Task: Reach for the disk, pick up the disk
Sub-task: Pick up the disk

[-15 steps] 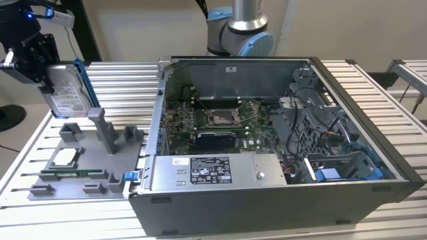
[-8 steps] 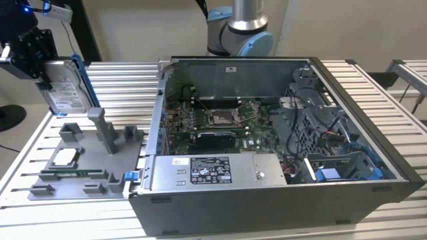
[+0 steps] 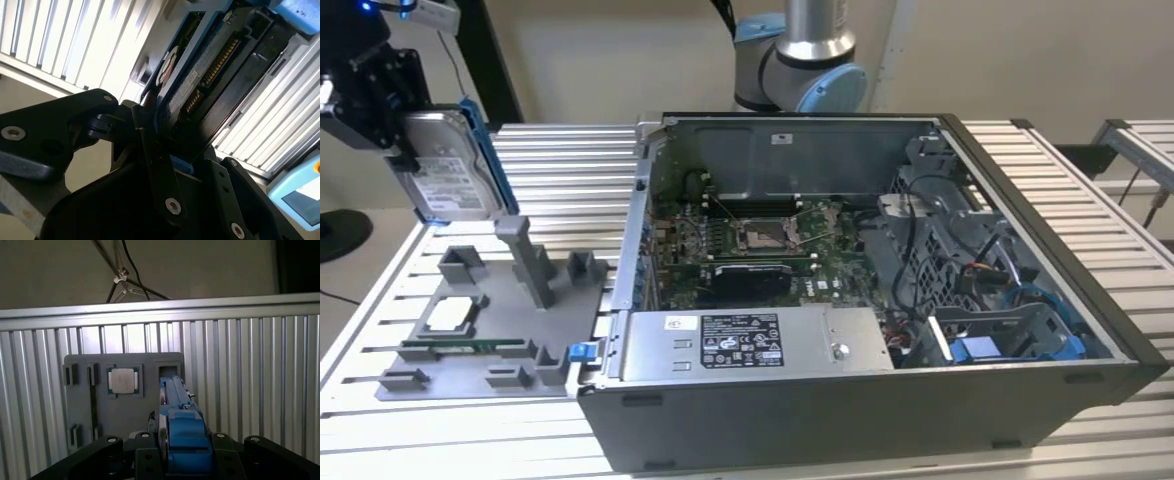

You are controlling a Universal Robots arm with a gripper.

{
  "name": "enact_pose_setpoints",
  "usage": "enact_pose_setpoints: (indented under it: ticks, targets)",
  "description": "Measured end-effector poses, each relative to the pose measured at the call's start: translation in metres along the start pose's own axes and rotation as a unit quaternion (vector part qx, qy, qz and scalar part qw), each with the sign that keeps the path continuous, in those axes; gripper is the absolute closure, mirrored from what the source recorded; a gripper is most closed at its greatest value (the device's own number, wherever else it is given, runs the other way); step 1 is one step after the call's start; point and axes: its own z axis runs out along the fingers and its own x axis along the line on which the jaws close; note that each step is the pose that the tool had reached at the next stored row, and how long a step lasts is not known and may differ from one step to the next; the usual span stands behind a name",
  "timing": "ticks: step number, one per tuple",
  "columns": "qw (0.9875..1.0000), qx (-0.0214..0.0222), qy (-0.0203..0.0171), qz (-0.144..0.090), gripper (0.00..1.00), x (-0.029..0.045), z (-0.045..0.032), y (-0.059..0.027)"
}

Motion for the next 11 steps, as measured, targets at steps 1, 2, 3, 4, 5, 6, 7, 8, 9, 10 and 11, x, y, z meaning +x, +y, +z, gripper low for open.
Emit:
enact_pose_setpoints:
  ticks: [1,2,3,4,5,6,7,8,9,10,11]
  targets:
    - [1.0,0.0,0.0,0.0,1.0,0.0,-0.0011,-0.0001]
    - [1.0,0.0,0.0,0.0,1.0,0.0,-0.0022,-0.0001]
    - [1.0,0.0,0.0,0.0,1.0,-0.0001,-0.0033,-0.0001]
    - [1.0,0.0001,0.0,0.0,1.0,-0.0001,-0.0043,-0.0001]
    - [1.0,0.0001,0.0,0.0,1.0,-0.0001,-0.0055,-0.0001]
    - [1.0,0.0,0.0,0.0,1.0,-0.0001,-0.0066,-0.0001]
    - [1.0,0.0,0.0,0.0,1.0,-0.0001,-0.0077,-0.0001]
    - [1.0,0.0,0.0,0.0,1.0,-0.0001,-0.0089,-0.0002]
    - [1.0,0.0,0.0,0.0,1.0,-0.0001,-0.01,-0.0002]
    - [1.0,0.0001,0.0,0.0,1.0,-0.0002,-0.0111,-0.0002]
    - [1.0,0.0,0.0,0.0,1.0,-0.0002,-0.0122,-0.0002]
